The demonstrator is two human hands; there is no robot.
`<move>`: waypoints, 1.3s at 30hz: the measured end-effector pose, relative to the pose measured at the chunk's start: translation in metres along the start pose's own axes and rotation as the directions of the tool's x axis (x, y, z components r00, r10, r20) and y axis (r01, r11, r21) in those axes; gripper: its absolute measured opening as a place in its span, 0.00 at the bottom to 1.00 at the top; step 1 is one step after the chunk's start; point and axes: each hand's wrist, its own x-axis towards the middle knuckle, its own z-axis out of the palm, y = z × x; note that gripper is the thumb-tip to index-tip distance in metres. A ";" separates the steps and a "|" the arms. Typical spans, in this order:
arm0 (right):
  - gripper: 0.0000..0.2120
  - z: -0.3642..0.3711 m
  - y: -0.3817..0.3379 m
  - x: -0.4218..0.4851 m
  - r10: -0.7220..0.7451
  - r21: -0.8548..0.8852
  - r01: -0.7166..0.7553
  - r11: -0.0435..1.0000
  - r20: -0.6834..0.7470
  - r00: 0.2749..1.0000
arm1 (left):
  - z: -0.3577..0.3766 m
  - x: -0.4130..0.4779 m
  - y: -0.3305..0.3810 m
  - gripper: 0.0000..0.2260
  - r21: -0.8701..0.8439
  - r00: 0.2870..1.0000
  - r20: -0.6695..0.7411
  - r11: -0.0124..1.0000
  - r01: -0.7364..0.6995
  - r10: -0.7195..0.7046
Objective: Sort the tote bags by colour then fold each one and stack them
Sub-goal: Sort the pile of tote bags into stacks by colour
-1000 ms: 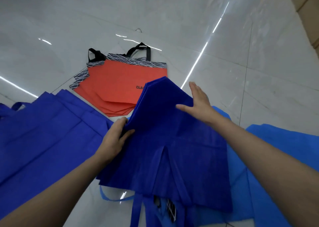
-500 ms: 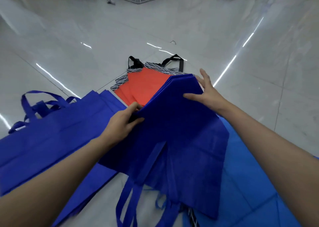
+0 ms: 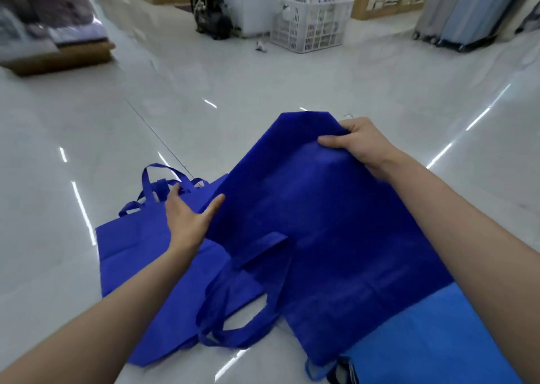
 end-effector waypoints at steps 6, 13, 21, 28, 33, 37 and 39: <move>0.05 0.036 -0.030 0.023 0.102 0.353 -0.071 0.933 -0.072 0.992 | -0.045 0.008 -0.021 0.43 0.164 0.968 -0.245 0.986 -0.023 0.064; 0.08 0.118 0.064 0.047 0.581 0.728 -0.212 0.652 -0.300 0.756 | -0.062 0.021 -0.041 0.43 0.329 0.919 -0.384 0.918 0.223 -0.085; 0.12 0.258 0.210 -0.049 0.864 0.489 -0.780 0.391 0.097 0.493 | -0.037 -0.019 -0.136 0.38 0.700 0.924 0.079 0.681 0.216 -0.375; 0.06 0.234 0.211 -0.012 0.604 0.215 -0.572 0.792 -0.140 0.784 | -0.031 -0.032 -0.170 0.40 0.798 0.879 0.215 0.596 0.093 -0.426; 0.11 0.198 0.212 0.013 0.508 -0.069 -0.539 0.840 -0.252 0.824 | -0.026 -0.018 -0.161 0.41 0.660 0.899 -0.176 0.630 0.411 -0.402; 0.30 0.184 0.234 0.028 0.465 -0.420 -0.518 0.745 -0.228 0.855 | -0.051 -0.002 -0.178 0.42 0.484 0.742 -0.334 0.569 0.664 -0.581; 0.35 0.178 0.238 0.035 0.489 -0.463 -0.522 0.716 -0.201 0.849 | -0.060 0.004 -0.185 0.42 0.403 0.709 -0.315 0.588 0.702 -0.631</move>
